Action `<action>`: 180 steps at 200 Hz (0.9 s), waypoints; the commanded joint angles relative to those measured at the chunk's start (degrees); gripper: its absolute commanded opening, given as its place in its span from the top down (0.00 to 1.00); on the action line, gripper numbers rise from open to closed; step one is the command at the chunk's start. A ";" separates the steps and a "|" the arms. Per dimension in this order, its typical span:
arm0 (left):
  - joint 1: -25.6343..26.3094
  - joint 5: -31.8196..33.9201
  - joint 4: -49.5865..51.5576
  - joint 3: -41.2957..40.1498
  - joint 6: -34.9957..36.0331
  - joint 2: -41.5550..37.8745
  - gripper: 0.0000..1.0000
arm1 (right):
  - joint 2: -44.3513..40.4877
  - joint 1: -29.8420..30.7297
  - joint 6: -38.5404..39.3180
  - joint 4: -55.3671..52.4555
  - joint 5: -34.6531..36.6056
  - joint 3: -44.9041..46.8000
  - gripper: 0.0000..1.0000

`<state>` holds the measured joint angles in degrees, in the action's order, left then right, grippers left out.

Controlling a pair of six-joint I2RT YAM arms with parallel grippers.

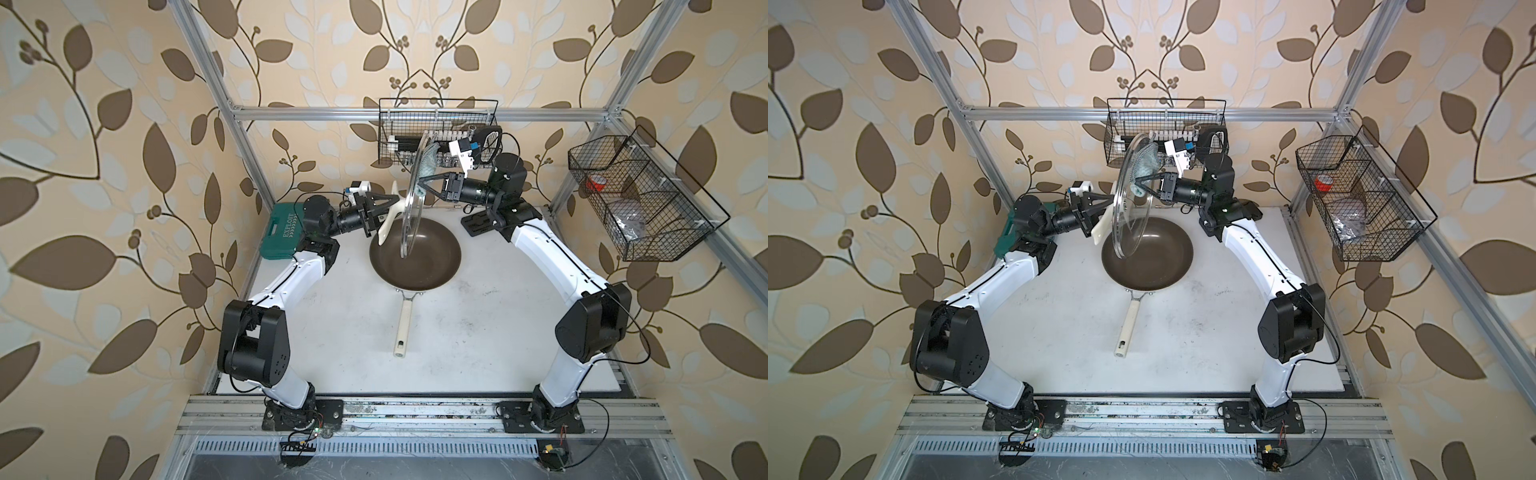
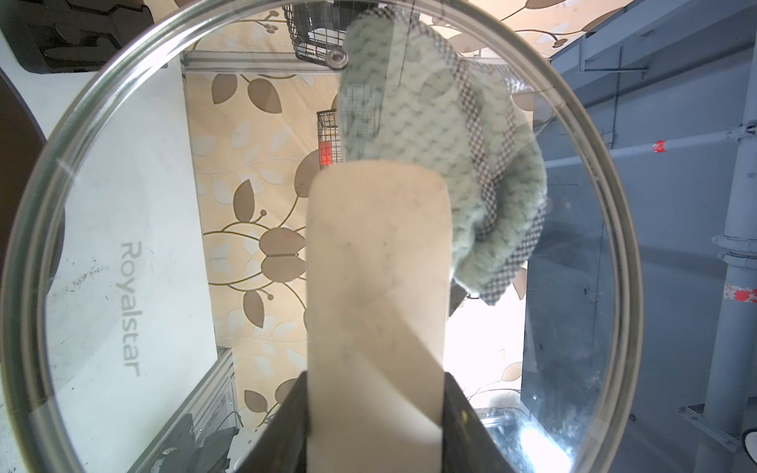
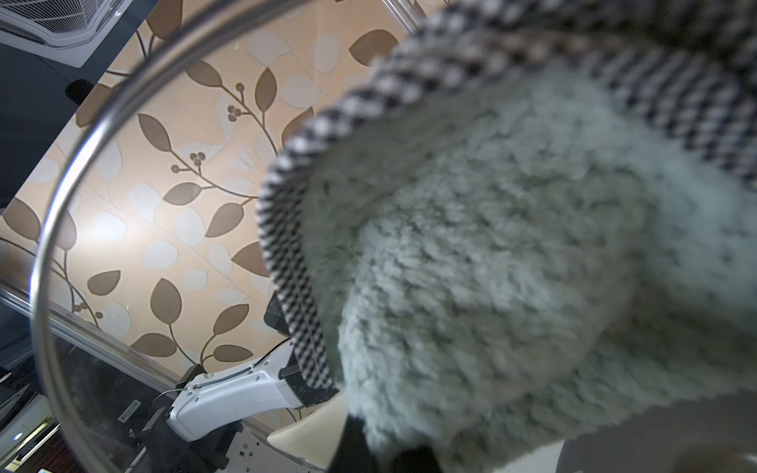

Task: Wipe the pot lid with a cloth
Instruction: Wipe the pot lid.

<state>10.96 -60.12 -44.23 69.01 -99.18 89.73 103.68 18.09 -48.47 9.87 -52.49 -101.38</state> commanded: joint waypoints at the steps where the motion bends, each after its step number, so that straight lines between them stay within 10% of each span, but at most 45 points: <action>1: 0.64 1.32 -11.67 3.70 2.62 -6.68 1.00 | 2.06 -0.99 -1.06 2.32 0.02 -2.21 1.00; 180: 0.90 3.29 -10.18 9.44 3.27 -6.68 1.00 | 2.71 -1.68 -2.53 6.19 -3.21 10.13 1.00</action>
<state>11.31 -59.51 -40.51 71.99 -97.69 89.71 107.63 16.27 -51.40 14.20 -54.48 -93.12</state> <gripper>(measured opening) 0.428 0.048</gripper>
